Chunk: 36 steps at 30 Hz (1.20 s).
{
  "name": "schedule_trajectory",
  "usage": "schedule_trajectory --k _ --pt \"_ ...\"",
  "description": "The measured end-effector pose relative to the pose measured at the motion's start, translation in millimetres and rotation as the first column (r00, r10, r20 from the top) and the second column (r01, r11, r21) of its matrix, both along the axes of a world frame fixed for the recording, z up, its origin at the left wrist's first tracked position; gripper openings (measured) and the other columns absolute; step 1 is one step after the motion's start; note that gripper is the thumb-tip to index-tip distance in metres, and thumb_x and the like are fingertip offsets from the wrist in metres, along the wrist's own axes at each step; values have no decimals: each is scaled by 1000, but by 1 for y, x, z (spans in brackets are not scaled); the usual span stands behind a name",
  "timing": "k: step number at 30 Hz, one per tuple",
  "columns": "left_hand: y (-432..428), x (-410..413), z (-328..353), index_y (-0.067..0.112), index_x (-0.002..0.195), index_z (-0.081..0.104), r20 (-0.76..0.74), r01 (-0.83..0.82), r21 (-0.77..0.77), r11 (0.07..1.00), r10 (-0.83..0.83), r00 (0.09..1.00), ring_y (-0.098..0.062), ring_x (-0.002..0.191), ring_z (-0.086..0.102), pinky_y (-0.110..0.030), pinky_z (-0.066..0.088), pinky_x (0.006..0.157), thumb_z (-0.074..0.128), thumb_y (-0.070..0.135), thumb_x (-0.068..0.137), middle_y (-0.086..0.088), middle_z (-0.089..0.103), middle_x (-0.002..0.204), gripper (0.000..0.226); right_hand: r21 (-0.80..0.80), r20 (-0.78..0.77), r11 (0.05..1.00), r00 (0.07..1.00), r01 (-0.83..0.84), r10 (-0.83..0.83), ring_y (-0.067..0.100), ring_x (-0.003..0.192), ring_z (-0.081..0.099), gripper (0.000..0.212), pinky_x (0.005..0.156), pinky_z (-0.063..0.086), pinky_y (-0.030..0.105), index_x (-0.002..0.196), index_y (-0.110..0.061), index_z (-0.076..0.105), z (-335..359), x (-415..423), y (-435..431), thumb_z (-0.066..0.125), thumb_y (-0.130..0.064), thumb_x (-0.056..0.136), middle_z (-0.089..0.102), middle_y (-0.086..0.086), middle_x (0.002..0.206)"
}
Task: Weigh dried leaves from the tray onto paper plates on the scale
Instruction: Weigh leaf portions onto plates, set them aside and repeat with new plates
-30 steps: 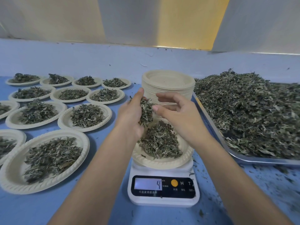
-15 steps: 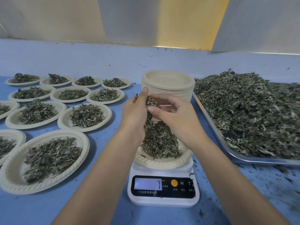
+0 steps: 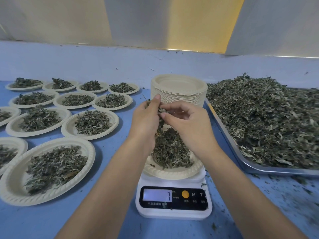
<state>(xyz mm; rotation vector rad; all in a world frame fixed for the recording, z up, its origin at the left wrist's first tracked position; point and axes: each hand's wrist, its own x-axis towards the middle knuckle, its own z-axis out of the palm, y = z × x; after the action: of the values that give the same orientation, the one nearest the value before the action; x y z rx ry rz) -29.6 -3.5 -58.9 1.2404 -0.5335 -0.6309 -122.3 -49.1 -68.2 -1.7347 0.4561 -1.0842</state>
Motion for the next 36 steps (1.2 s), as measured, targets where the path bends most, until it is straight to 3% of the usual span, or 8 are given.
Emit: schedule_trajectory --k 3,6,13,18,27,30,33,36 --pt "1 -1 2 11 87 61 -44 9 6 1000 -8 999 -21 90 68 -34 55 84 54 36 94 -11 70 95 26 13 4 1000 1000 19 -19 13 82 69 16 77 58 30 85 -22 73 0 -1 -2 72 -6 81 75 -3 88" --pt "1 -1 2 13 84 61 -80 -12 -9 1000 11 997 -28 97 65 -45 50 92 55 35 93 -11 69 97 25 20 14 1000 1000 17 -17 13 81 69 18 73 58 27 82 -24 73 0 -1 -3 72 -6 80 75 -1 85" --pt "-1 11 -4 14 76 57 -225 -58 -55 997 44 973 -16 51 63 -24 49 46 54 33 94 2 64 55 27 60 54 997 998 41 -44 4 68 65 22 64 56 21 75 -24 71 1 -2 -4 71 -3 80 69 -8 69" --pt "0 20 -2 14 75 55 -306 -89 -59 994 67 950 -12 34 55 -23 47 38 53 35 95 6 57 42 29 79 -24 992 995 96 -94 7 67 62 23 76 55 30 69 -26 69 0 -6 -15 71 -4 78 66 -11 63" --pt "1 30 1 15 69 54 -433 -72 3 997 66 899 -18 35 52 -22 43 35 55 39 93 -4 50 65 34 35 -367 999 930 21 -6 16 87 65 15 86 50 37 72 -23 72 -1 -11 -16 65 -35 67 72 -2 83" --pt "0 30 2 16 69 53 -426 -73 -20 997 57 903 -13 28 48 -17 41 36 53 37 94 0 51 63 33 41 -270 996 961 79 -65 9 81 62 14 79 47 28 68 -23 72 1 -12 -16 63 -34 70 72 -2 86" --pt "-1 23 7 16 69 50 -436 -55 -85 995 12 900 -11 28 45 -14 40 36 51 35 96 3 52 53 33 65 -129 988 983 139 -130 -6 63 54 17 63 42 12 68 -26 69 3 -13 -17 66 -16 82 67 -17 69" --pt "-9 7 16 15 70 50 -446 -24 -138 990 -41 894 -10 29 48 -15 42 37 51 36 96 5 51 39 33 195 -10 970 989 144 -145 2 75 56 20 71 45 20 81 -23 70 7 -12 -16 59 -9 88 65 -11 78"
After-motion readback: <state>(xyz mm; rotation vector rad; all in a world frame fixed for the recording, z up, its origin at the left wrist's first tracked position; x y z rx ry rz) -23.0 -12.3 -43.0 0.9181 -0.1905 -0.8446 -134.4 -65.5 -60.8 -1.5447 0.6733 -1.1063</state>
